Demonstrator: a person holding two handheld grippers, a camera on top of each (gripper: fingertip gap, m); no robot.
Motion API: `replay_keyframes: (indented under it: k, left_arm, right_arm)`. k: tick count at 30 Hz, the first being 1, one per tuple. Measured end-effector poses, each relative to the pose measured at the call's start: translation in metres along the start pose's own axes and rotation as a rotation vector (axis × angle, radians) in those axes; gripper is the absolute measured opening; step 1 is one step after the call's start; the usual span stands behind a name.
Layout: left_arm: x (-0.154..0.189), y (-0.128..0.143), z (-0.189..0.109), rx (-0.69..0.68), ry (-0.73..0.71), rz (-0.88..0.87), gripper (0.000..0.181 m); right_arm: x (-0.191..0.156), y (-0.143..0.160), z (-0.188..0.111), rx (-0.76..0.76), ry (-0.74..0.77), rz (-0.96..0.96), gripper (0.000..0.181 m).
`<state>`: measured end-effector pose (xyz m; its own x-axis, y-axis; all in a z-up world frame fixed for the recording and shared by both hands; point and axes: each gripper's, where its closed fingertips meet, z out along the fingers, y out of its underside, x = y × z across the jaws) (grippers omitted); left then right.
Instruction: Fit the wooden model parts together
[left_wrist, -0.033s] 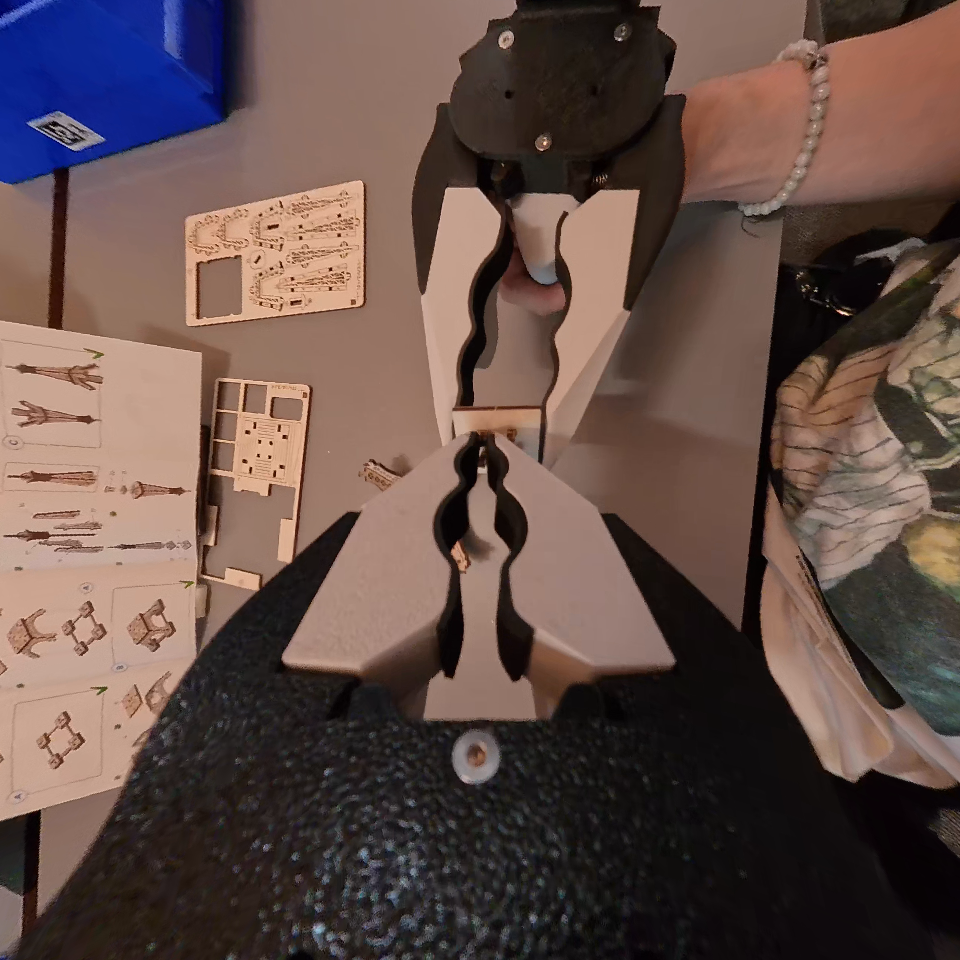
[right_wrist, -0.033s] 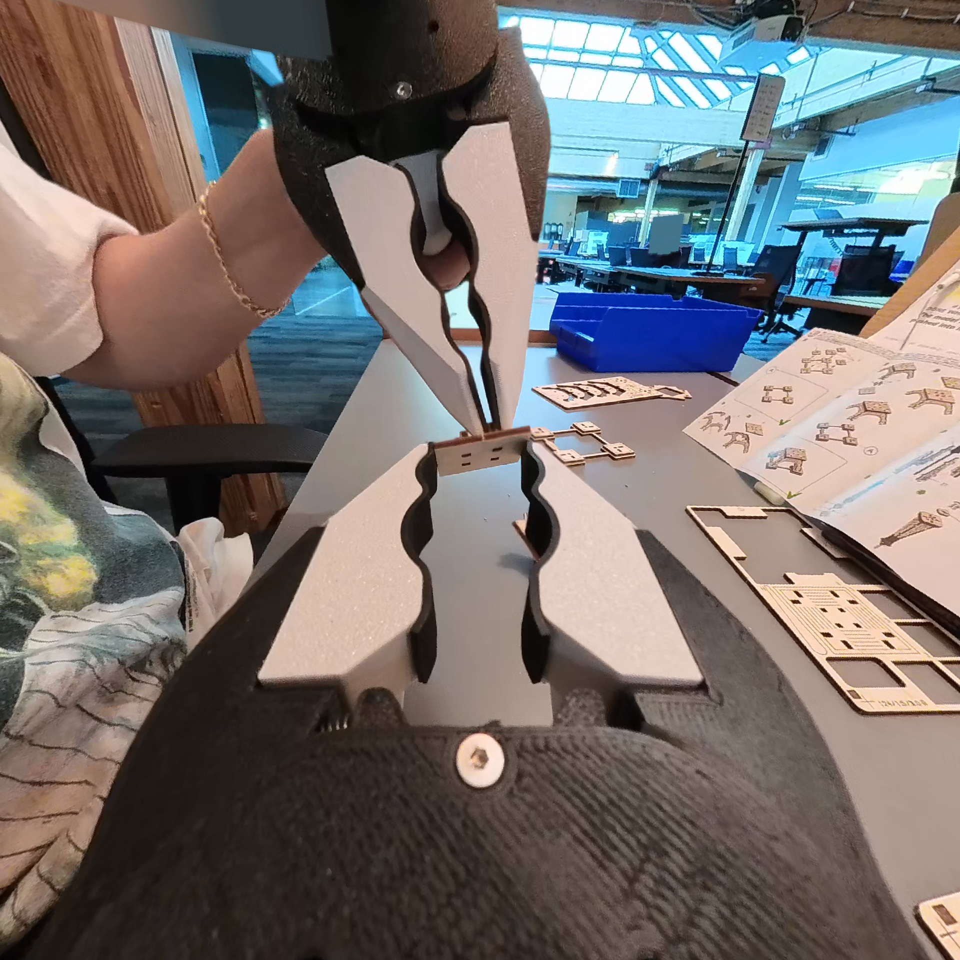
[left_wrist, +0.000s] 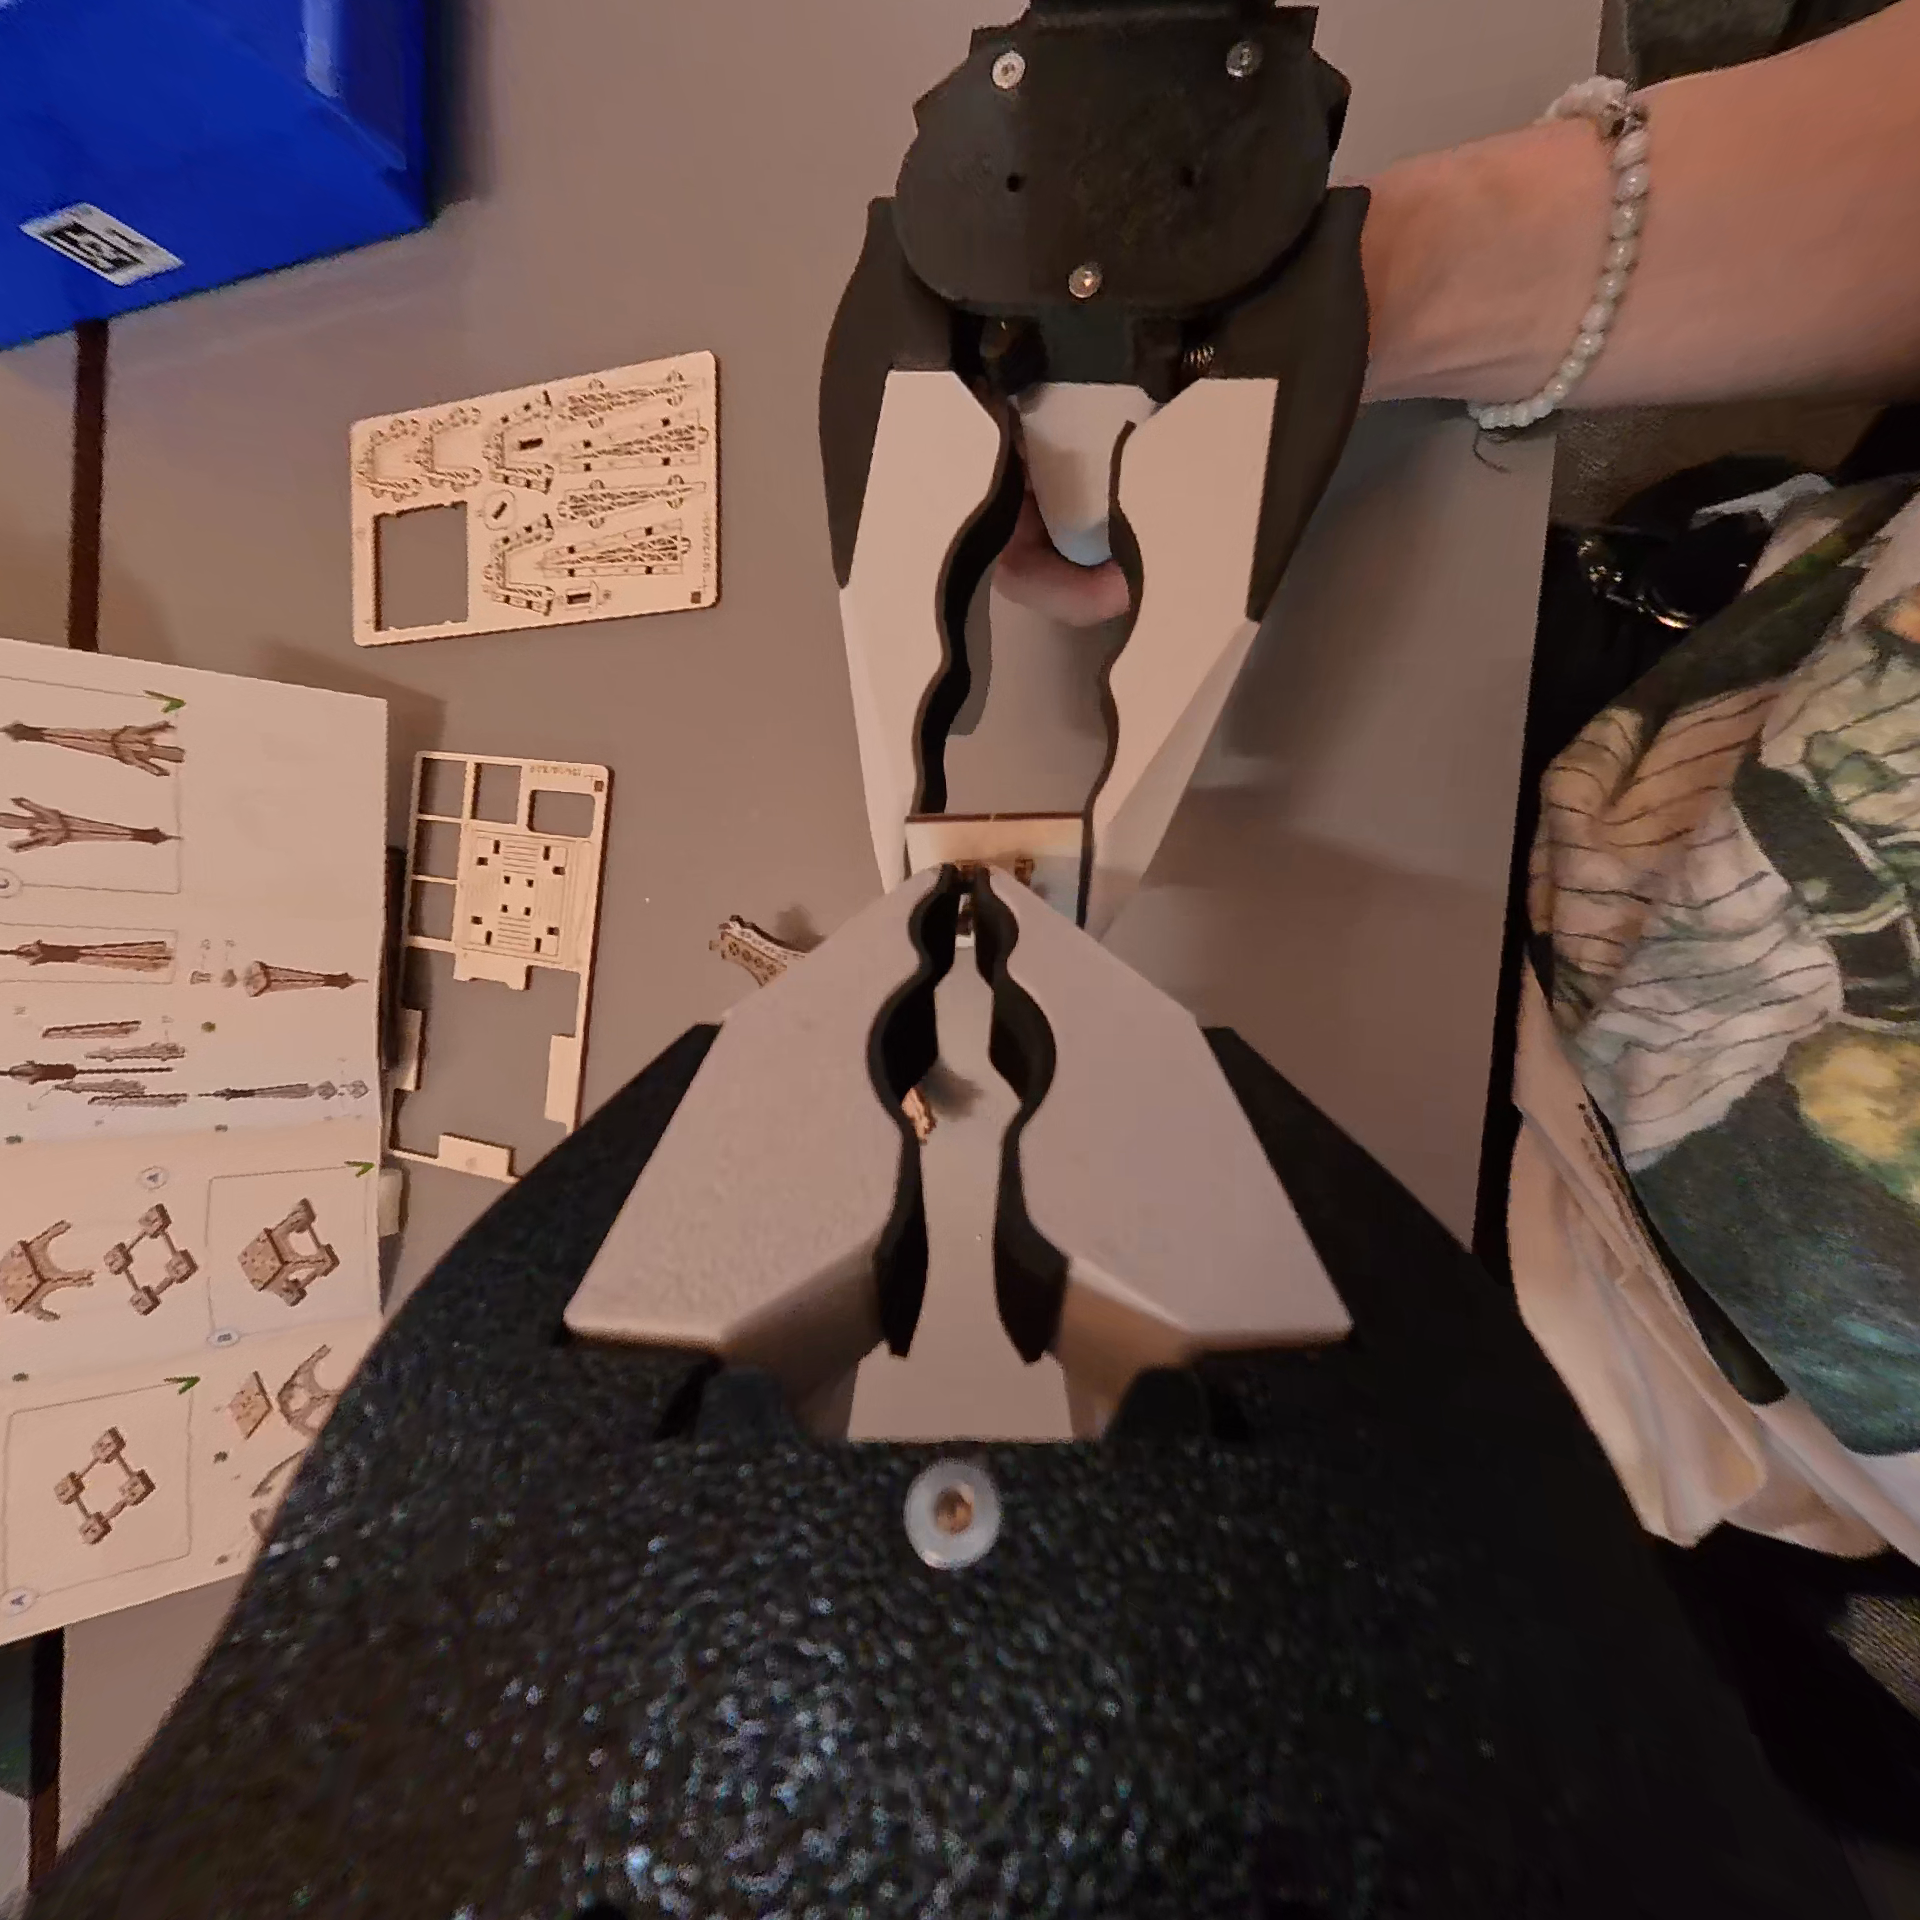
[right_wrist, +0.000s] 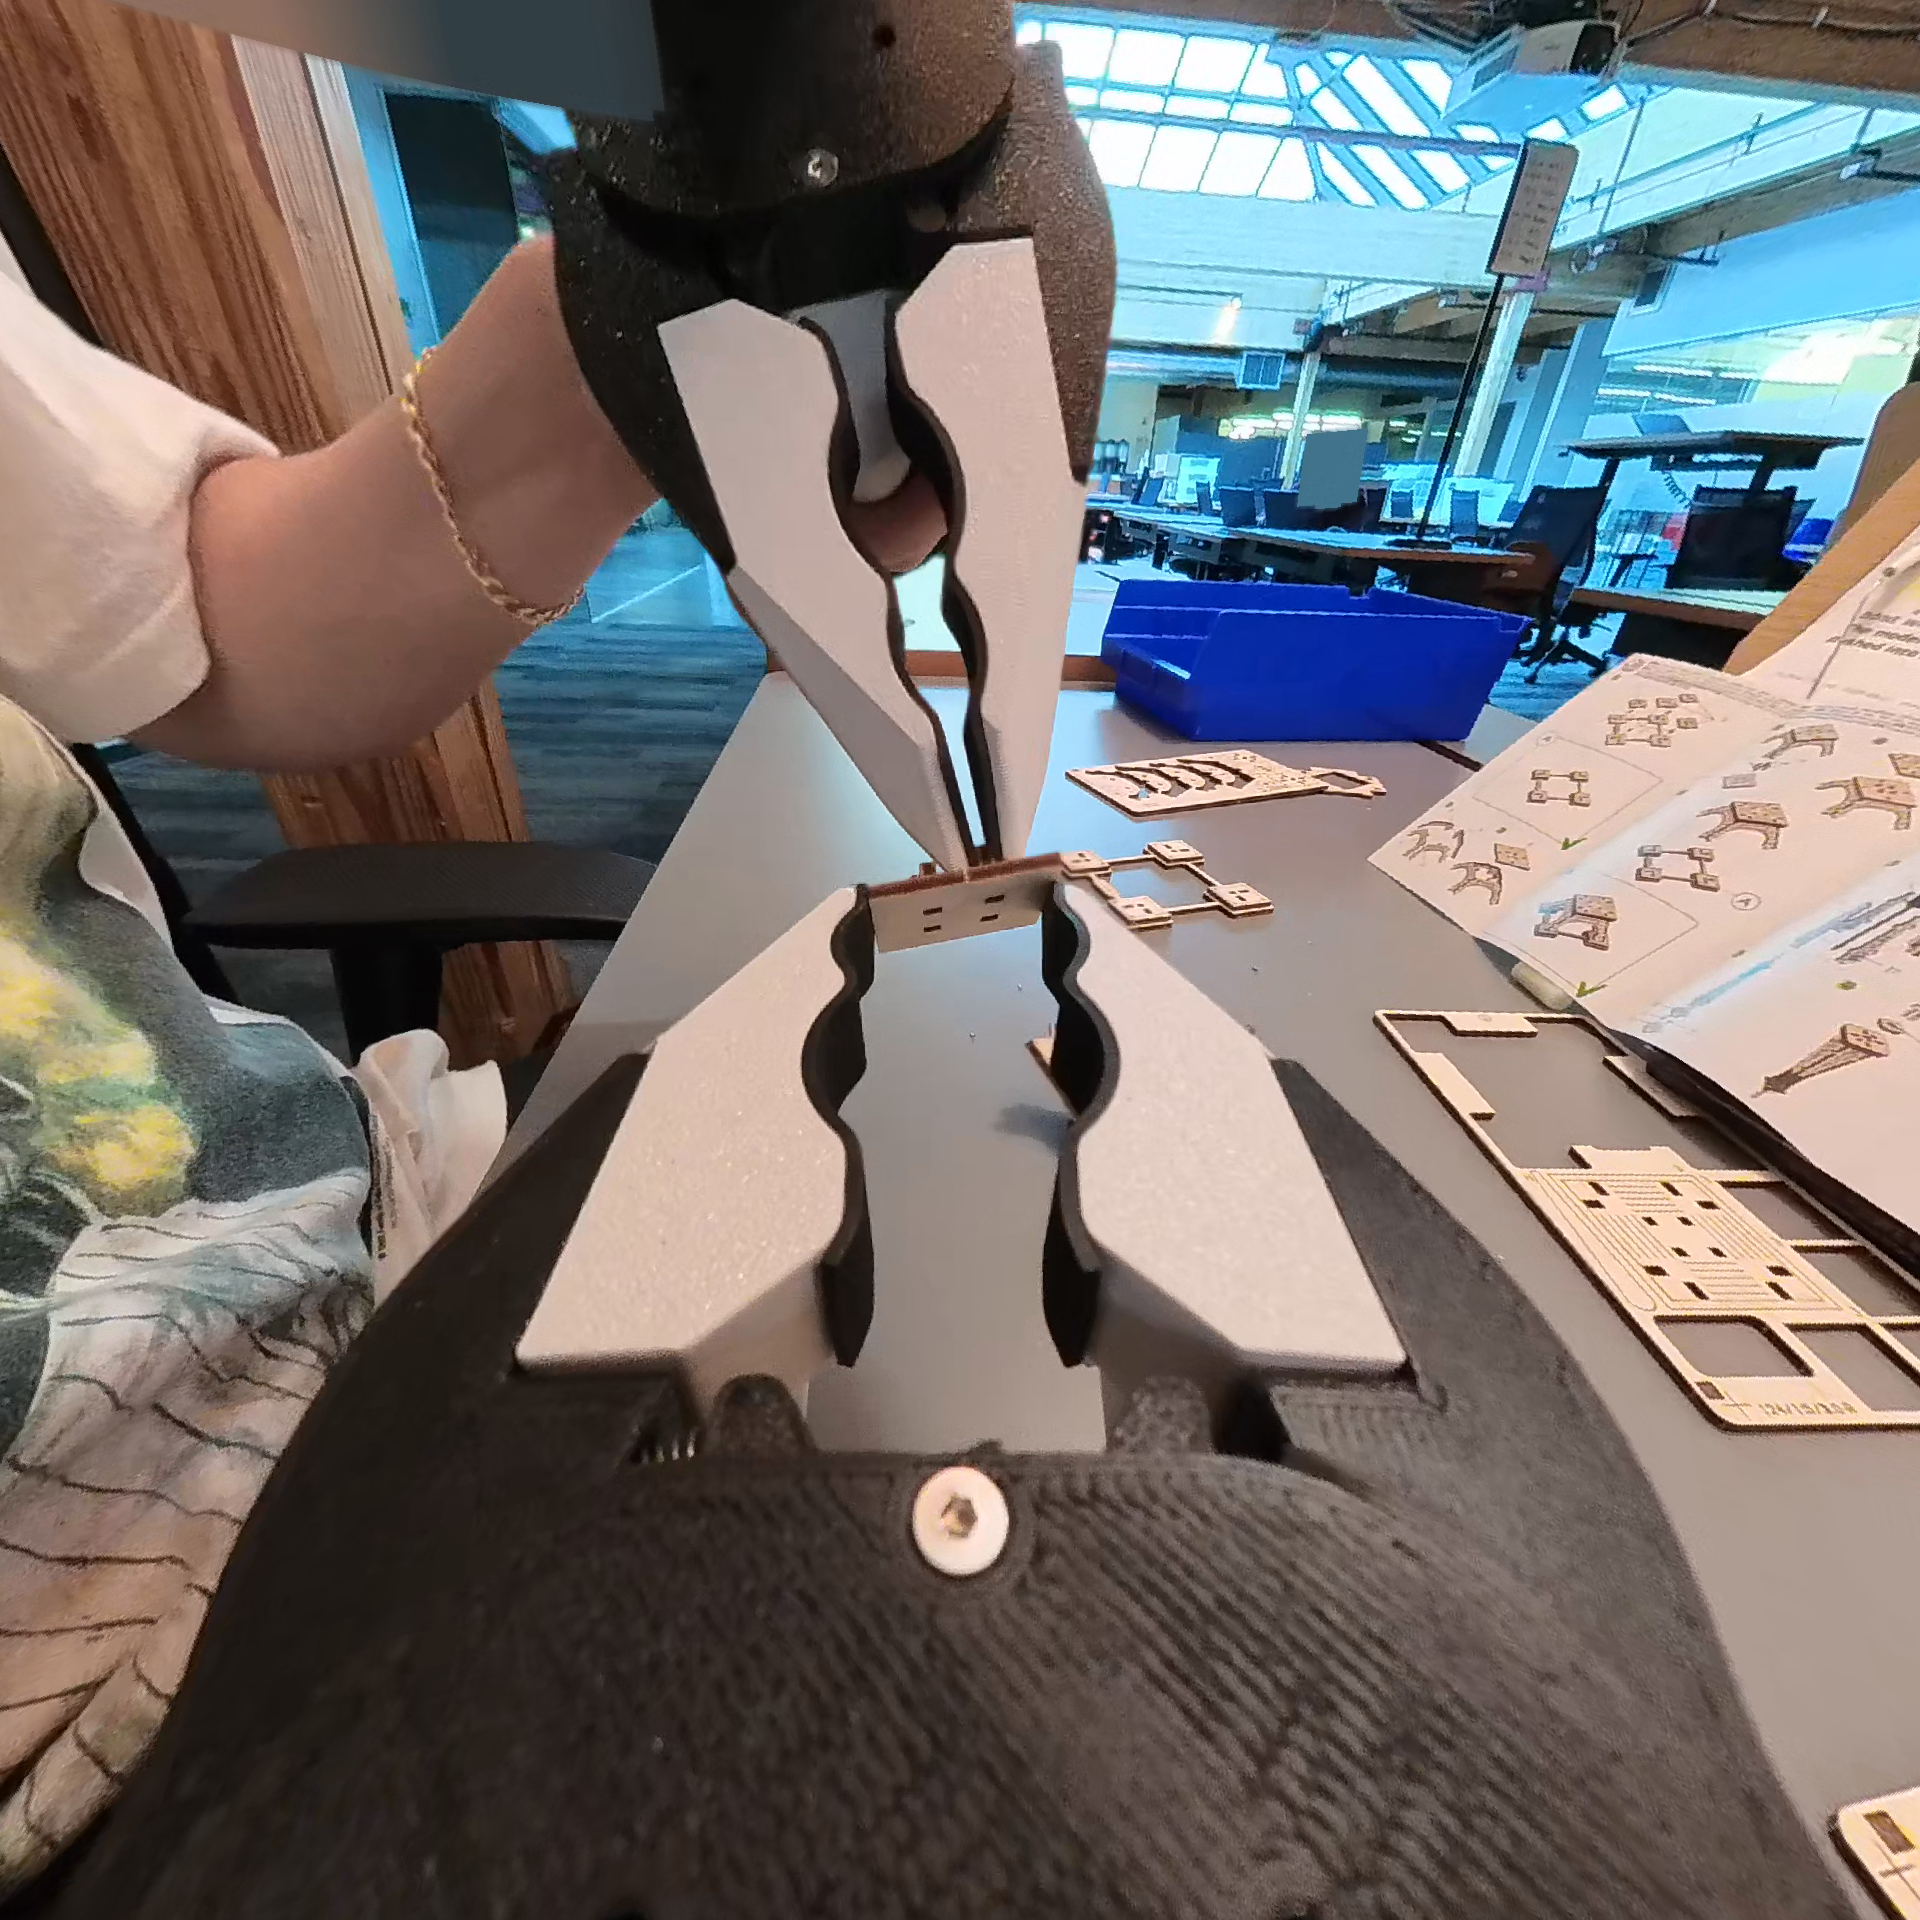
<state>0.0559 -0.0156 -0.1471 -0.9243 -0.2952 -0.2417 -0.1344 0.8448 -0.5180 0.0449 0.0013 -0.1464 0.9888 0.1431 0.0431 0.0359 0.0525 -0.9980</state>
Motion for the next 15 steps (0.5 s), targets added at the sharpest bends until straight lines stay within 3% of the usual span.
replay_keyframes:
  k: [8, 15]
  left_arm:
    - [0.001, 0.005, 0.002, -0.024, 0.086, -0.050, 0.000]
    - [-0.006, -0.013, 0.000, 0.126, 0.045, -0.083, 0.000]
  right_arm:
    - [0.000, 0.004, 0.003, -0.033, 0.003, -0.003, 0.030]
    - [0.008, -0.010, -0.008, 0.077, 0.007, 0.061, 0.030]
